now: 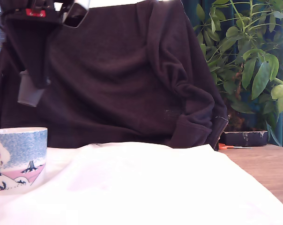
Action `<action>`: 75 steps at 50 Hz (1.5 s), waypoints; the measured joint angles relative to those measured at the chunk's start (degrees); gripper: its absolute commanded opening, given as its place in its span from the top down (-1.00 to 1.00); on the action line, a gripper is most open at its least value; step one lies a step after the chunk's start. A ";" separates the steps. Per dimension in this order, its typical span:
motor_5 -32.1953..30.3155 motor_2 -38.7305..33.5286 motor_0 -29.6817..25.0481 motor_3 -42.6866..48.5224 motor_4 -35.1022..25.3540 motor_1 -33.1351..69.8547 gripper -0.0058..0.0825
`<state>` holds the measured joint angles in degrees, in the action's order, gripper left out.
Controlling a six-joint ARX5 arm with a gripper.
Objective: Pick the grey coffee capsule and place it inside the blue coffee cup
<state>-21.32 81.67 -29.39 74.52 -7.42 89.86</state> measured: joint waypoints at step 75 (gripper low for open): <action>11.26 -5.57 17.99 -36.74 -8.61 -13.88 0.92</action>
<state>-10.07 76.09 -11.40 37.78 -16.03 75.99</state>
